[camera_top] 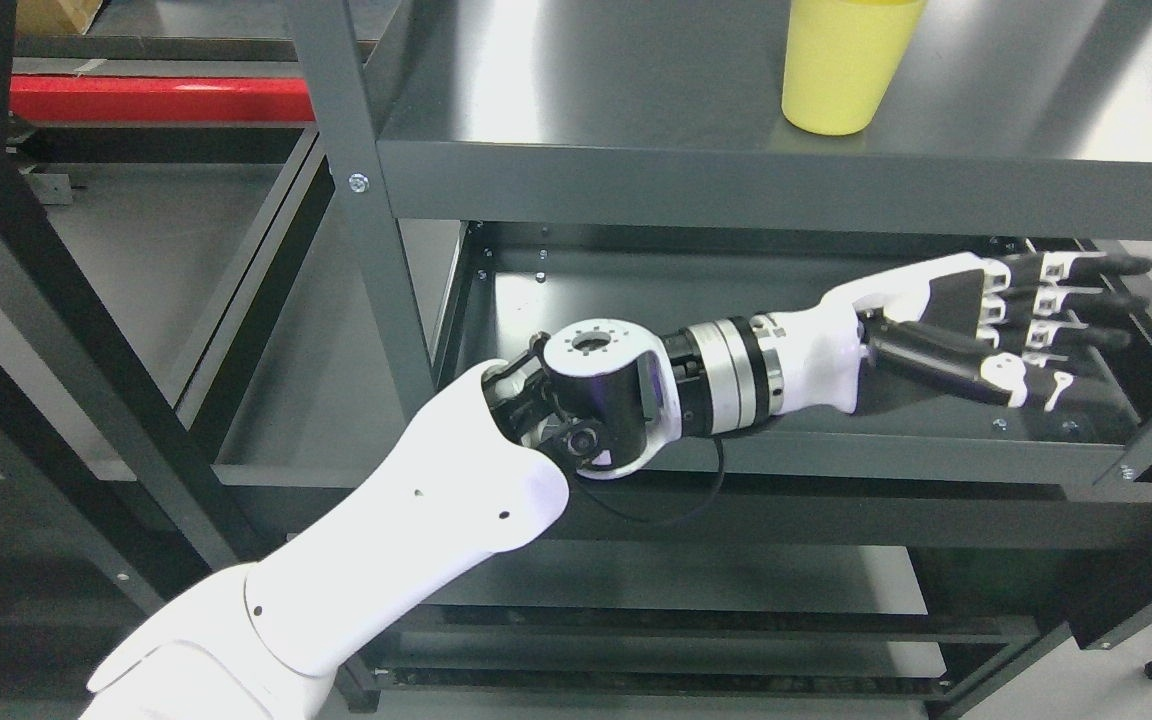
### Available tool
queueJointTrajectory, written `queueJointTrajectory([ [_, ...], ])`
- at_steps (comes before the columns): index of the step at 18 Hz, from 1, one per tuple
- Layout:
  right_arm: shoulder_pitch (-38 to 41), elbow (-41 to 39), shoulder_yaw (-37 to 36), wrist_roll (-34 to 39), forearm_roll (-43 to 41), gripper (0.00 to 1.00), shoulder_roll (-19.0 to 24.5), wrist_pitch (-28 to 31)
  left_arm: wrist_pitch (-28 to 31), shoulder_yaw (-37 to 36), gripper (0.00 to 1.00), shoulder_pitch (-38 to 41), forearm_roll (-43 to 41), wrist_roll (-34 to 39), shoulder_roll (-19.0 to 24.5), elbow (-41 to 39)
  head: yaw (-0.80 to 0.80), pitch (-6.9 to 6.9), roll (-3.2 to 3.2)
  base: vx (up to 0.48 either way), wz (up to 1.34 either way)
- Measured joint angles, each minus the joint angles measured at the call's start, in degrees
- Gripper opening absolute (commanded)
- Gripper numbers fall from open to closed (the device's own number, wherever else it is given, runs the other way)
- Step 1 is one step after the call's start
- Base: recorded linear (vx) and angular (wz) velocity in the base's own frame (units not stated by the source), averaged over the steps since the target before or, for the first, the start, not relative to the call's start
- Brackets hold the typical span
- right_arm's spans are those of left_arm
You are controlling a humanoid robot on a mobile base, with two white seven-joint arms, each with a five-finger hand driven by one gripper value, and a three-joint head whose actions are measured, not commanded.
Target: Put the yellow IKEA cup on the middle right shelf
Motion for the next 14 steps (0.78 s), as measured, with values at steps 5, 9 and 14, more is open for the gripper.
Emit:
queueJointTrajectory([
  [5,0.0,0.0,0.0,0.0,0.0,0.99,0.0,0.0,-1.5,-0.1,0.98,9.2,-13.6,0.2,0.0,2.0,0.00,0.00,0.00,0.000,0.00],
  [9,0.0,0.0,0.0,0.0,0.0,0.99,0.0,0.0,-9.0,4.2,0.98,16.4,-28.4,0.6,0.0,4.1,0.00,0.00,0.00,0.000,0.00],
  [14,0.0,0.0,0.0,0.0,0.0,0.99,0.0,0.0,-16.0,13.1,0.98,23.3,-42.5,2.9,0.0,6.1,0.00,0.00,0.00,0.000,0.00],
])
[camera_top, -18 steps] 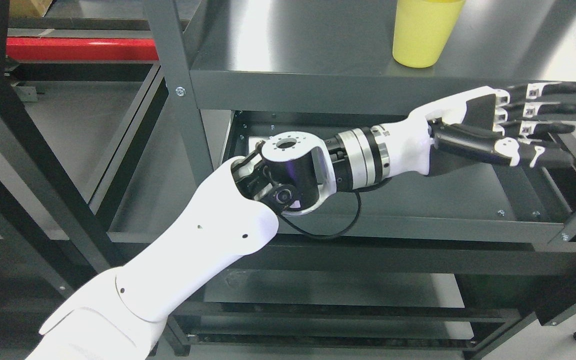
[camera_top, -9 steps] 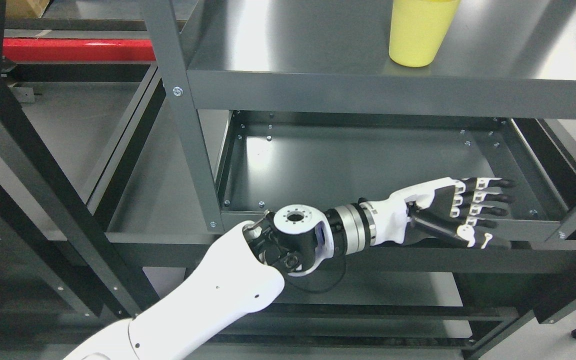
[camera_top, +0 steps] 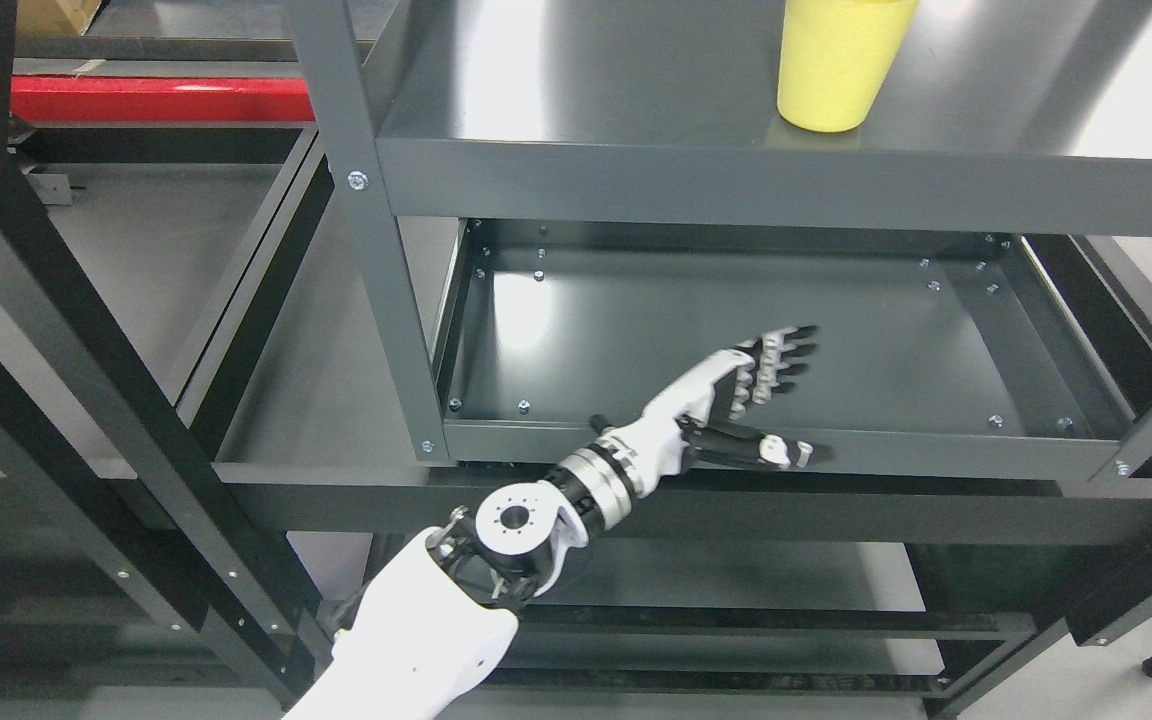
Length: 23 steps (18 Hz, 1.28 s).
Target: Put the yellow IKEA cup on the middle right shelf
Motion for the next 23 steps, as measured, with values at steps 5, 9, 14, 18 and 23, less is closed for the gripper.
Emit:
queueJointTrajectory([
  [5,0.0,0.0,0.0,0.2,0.0,0.99,0.0,0.0,-5.7,8.3,0.98,5.7,-6.7,0.9,0.0,0.4,0.00,0.00,0.00,0.000,0.00],
  [9,0.0,0.0,0.0,0.2,0.0,0.99,0.0,0.0,-7.4,13.1,0.98,8.1,-9.4,1.3,0.0,0.0,0.00,0.00,0.00,0.000,0.00],
  [14,0.0,0.0,0.0,0.1,0.0,0.99,0.0,0.0,-8.4,17.3,0.98,9.5,-11.7,1.4,0.0,-0.4,0.00,0.00,0.00,0.000,0.00],
  [18,0.0,0.0,0.0,-0.1,0.0,0.99,0.0,0.0,-8.4,19.4,0.98,9.9,-12.5,1.4,0.0,-0.6,0.00,0.00,0.00,0.000,0.00],
  [23,0.0,0.0,0.0,-0.1,0.0,0.99,0.0,0.0,-8.4,21.2,0.98,10.1,-13.0,1.4,0.0,-0.8,0.00,0.00,0.00,0.000,0.00],
])
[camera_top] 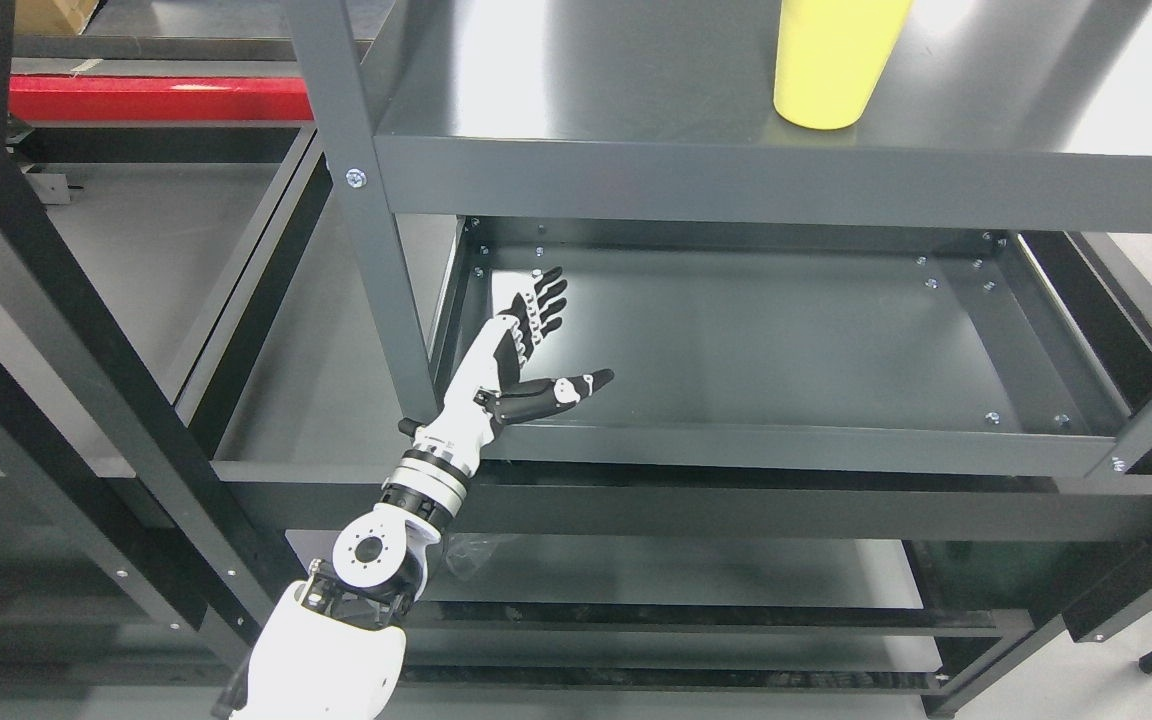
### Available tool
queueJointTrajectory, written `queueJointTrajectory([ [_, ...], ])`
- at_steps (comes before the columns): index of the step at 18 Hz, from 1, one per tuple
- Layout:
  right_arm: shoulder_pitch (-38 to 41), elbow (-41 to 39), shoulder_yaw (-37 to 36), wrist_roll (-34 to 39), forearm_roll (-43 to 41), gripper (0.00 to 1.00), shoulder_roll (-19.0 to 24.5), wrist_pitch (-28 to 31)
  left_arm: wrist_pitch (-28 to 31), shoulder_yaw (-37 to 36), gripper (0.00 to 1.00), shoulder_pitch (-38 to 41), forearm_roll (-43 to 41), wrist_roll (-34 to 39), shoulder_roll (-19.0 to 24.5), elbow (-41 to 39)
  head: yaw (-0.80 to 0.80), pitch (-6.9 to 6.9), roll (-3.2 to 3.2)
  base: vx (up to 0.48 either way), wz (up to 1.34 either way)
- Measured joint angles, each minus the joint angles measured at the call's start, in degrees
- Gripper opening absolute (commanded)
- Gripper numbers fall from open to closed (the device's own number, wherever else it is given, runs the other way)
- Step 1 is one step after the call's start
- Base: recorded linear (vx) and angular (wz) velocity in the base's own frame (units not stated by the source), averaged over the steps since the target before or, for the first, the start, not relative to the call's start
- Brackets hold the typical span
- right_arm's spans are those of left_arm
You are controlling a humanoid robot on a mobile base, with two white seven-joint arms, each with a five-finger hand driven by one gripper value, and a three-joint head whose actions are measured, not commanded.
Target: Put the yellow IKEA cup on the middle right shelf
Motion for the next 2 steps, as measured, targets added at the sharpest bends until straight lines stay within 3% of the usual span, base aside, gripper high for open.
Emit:
queueJointTrajectory([
  [2,0.0,0.0,0.0,0.0,0.0,0.99,0.0,0.0,0.0,0.5,0.98,0.0,-0.1,0.0,0.0,-0.1,0.00,0.00,0.00,0.000,0.00],
])
